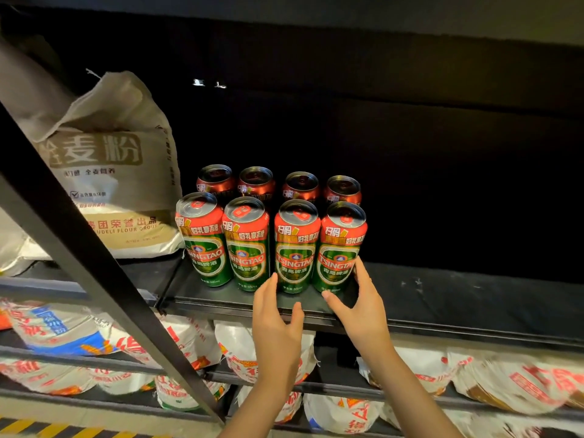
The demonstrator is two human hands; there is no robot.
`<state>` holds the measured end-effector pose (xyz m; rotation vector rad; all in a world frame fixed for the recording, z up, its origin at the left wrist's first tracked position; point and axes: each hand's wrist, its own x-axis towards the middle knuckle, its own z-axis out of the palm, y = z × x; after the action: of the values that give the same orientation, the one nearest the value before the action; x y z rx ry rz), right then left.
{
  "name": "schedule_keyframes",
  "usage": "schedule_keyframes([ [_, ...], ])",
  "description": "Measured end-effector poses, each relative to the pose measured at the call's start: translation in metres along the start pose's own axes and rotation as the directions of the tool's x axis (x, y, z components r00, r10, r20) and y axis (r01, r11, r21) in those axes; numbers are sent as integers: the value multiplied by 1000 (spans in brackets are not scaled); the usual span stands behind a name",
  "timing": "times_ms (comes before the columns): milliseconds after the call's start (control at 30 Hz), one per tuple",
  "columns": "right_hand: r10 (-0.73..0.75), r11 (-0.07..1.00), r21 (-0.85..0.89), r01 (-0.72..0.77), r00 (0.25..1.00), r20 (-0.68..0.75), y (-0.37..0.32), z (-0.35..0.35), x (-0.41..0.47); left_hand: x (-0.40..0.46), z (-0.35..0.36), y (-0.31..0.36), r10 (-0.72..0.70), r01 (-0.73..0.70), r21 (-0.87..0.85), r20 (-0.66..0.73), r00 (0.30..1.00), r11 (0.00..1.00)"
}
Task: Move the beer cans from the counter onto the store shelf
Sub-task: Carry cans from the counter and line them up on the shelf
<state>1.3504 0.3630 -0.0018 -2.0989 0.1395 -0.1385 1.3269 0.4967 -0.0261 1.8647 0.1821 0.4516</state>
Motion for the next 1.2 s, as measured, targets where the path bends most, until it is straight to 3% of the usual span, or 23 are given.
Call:
schedule_keyframes([
  [133,-34,992,-125,17,991,-130,-4,-18,-37,-6,-28,12,-21,11,55,182,983,998],
  [233,-67,950,-311,8,981,-181,-1,-38,-78,-8,-46,22,-45,-12,141,391,919,990],
  [367,97,927,-316,-200,945,-312,11,-62,-162,-30,-49,33,-24,-140,181,689,724,973],
  [467,266,887,-237,-397,857,-442,22,-77,-246,-70,-34,44,-15,-217,152,848,529,964],
  [533,378,831,-169,-531,760,-529,30,-86,-308,-107,-20,53,-8,-261,116,925,379,958],
  [633,507,756,50,-653,536,-675,40,-93,-407,-178,-6,72,0,-346,52,989,149,937],
  [733,580,685,253,-684,300,-757,43,-90,-504,-260,-7,90,83,-419,-101,995,-63,902],
  [867,616,603,443,-663,34,-787,35,-75,-629,-381,-30,113,132,-384,-251,941,-310,888],
  [1000,619,521,567,-638,-176,-766,20,-56,-753,-511,-74,132,156,-302,-342,850,-503,890],
  [1200,576,437,686,-582,-405,-710,0,-39,-903,-670,-146,149,156,-189,-398,688,-709,898],
])
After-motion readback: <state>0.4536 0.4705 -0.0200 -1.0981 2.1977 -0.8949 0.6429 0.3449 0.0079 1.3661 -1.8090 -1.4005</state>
